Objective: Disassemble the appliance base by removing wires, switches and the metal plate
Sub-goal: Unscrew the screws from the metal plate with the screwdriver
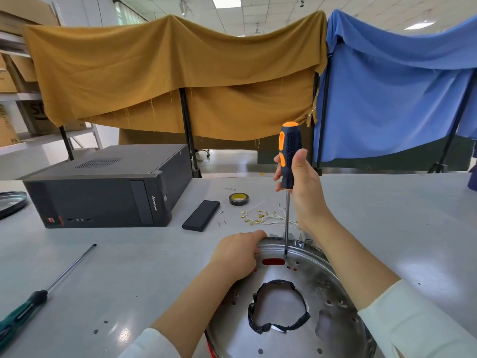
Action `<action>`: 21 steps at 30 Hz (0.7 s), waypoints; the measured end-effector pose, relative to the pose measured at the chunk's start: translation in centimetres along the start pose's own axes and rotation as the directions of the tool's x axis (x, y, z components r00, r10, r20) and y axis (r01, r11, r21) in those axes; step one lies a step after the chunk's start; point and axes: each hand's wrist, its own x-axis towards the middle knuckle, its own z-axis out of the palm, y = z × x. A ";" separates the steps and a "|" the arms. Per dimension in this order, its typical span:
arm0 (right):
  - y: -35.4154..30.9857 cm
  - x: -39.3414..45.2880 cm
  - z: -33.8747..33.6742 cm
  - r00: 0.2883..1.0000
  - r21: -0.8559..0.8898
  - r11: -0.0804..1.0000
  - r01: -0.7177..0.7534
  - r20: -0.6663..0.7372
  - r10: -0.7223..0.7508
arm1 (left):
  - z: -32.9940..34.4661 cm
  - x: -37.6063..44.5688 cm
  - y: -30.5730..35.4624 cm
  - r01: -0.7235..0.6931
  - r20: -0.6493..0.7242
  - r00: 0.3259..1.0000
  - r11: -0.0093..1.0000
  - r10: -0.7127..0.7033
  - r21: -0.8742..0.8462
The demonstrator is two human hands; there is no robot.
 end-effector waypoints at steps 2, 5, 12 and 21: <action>-0.2 0.2 -0.1 0.999 0.021 0.999 -0.032 0.021 0.032 | 0.0 0.0 0.0 -0.001 -0.001 1.000 1.000 0.001 0.002; -0.4 0.2 -0.4 0.998 0.067 0.997 -0.036 0.052 0.033 | 0.0 0.0 0.0 0.000 -0.002 1.000 1.000 0.000 -0.001; 0.3 -0.4 0.1 0.996 -0.085 0.993 0.081 -0.016 -0.083 | 0.0 0.0 0.0 0.006 -0.003 1.000 1.000 -0.006 0.002; -0.1 0.0 -0.6 0.999 0.029 0.999 -0.033 0.033 0.032 | 0.0 0.0 0.1 0.008 0.009 1.000 1.000 -0.008 0.005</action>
